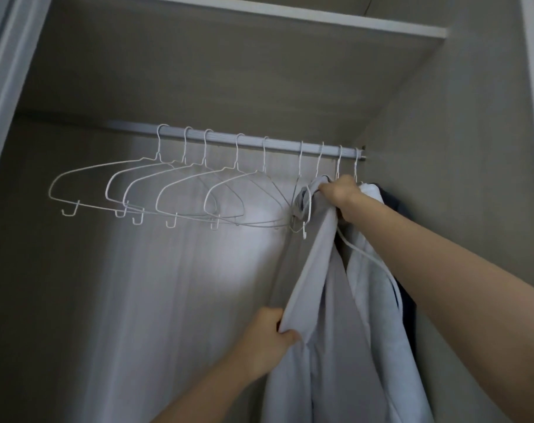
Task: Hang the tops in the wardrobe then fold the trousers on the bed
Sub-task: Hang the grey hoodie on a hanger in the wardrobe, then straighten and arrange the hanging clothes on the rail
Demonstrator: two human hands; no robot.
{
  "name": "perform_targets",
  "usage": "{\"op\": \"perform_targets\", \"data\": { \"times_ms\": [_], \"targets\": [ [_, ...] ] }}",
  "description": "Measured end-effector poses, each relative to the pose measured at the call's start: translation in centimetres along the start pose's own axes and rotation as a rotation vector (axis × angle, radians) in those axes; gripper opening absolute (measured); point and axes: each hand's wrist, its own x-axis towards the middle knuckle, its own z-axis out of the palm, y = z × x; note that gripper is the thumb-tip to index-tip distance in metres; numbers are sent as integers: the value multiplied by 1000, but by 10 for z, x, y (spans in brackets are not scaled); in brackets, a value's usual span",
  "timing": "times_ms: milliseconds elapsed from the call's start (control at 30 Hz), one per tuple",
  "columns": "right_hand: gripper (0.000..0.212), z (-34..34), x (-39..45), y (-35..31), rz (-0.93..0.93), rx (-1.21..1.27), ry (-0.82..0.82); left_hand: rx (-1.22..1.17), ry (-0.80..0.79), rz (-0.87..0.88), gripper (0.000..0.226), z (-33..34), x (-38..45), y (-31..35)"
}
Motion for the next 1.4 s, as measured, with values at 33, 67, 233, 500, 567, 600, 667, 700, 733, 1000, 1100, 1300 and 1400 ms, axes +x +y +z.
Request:
{"op": "perform_targets", "data": {
  "times_ms": [33, 67, 233, 500, 567, 600, 667, 700, 733, 1000, 1100, 1300, 1400],
  "targets": [
    [33, -2, -7, 2, -22, -6, 12, 11, 14, 0, 20, 0, -4, 1],
    [32, -4, -17, 3, -50, -18, 37, 27, 38, 3, 21, 1, -8, 1],
    [28, -17, -85, 5, -216, -79, 211, 48, 122, -32, 18, 2, -31, 1],
    [34, -29, -201, 11, -399, 45, 42, 63, 178, -170, 16, -6, -90, 4],
    [29, -27, -234, 15, -400, 117, -30, 68, 188, -223, 17, -12, -115, 8],
    [27, -22, -250, 19, -405, 141, -59, 70, 191, -253, 18, -16, -129, 7],
    [23, -13, -278, 30, -402, 192, -134, 87, 200, -317, 22, -22, -157, 8],
    [22, -8, -293, 37, -392, 218, -184, 88, 213, -342, 22, -26, -172, 9],
    [22, -3, -310, 45, -388, 248, -241, 91, 248, -365, 22, -28, -194, 11],
    [23, 25, -451, 105, -359, 407, -721, 183, 549, -656, 16, -21, -401, 44],
    [20, 23, -510, 120, -315, 419, -964, 267, 615, -820, 18, -11, -481, 62],
    [19, 19, -607, 117, -327, 408, -1268, 297, 815, -1081, 23, 8, -608, 96],
    [18, 16, -662, 97, -361, 420, -1413, 290, 953, -1132, 27, 14, -664, 115]
  ]
}}
